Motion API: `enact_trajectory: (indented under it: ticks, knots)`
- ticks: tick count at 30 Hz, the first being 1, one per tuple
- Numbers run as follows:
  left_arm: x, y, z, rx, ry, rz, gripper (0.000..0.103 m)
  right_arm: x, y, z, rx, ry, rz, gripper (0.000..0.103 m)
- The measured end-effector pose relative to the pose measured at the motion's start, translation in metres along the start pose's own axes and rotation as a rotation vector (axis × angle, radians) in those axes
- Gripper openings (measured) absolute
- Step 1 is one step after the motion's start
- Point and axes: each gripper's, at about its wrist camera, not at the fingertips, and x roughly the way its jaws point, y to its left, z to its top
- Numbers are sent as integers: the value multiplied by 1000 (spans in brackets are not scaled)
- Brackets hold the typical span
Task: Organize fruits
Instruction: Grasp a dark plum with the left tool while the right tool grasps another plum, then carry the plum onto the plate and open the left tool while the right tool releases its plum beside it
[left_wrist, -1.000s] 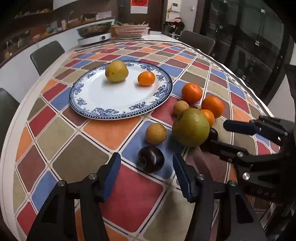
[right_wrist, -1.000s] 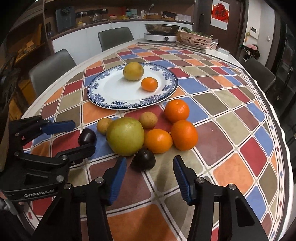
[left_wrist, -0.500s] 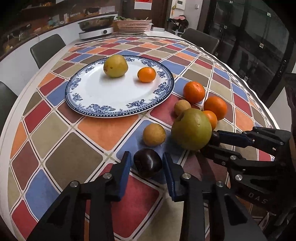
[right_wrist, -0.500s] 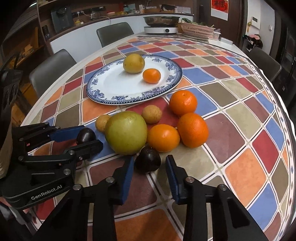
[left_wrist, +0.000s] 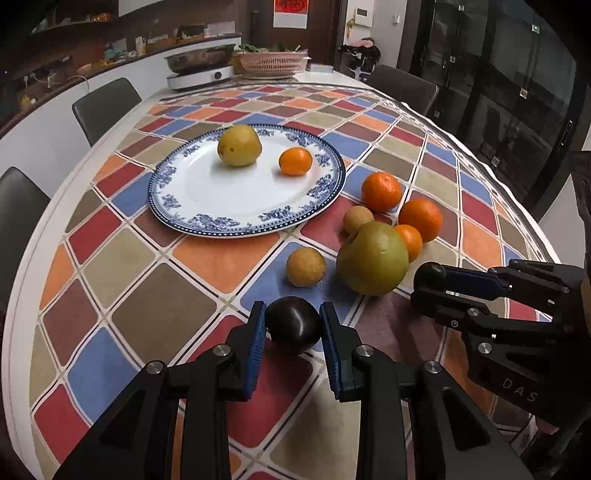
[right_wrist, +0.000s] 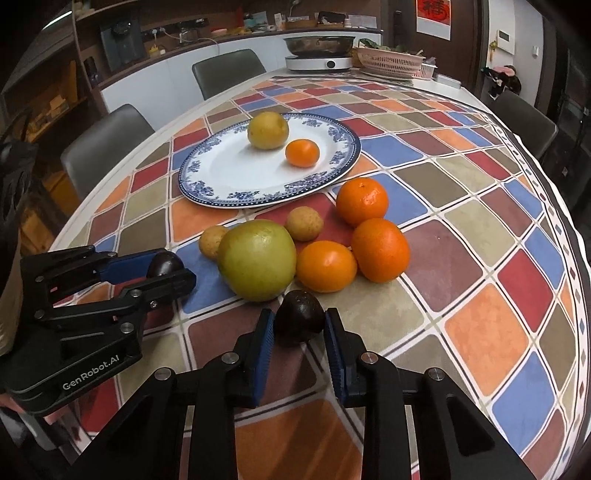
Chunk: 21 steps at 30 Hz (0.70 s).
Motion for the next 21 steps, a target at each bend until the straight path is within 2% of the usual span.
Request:
enact_trajectory:
  ticks: [21]
  knots:
    - [-69,-2,25,9,-157,50,29,-65,20,25,-43,-174,45,28]
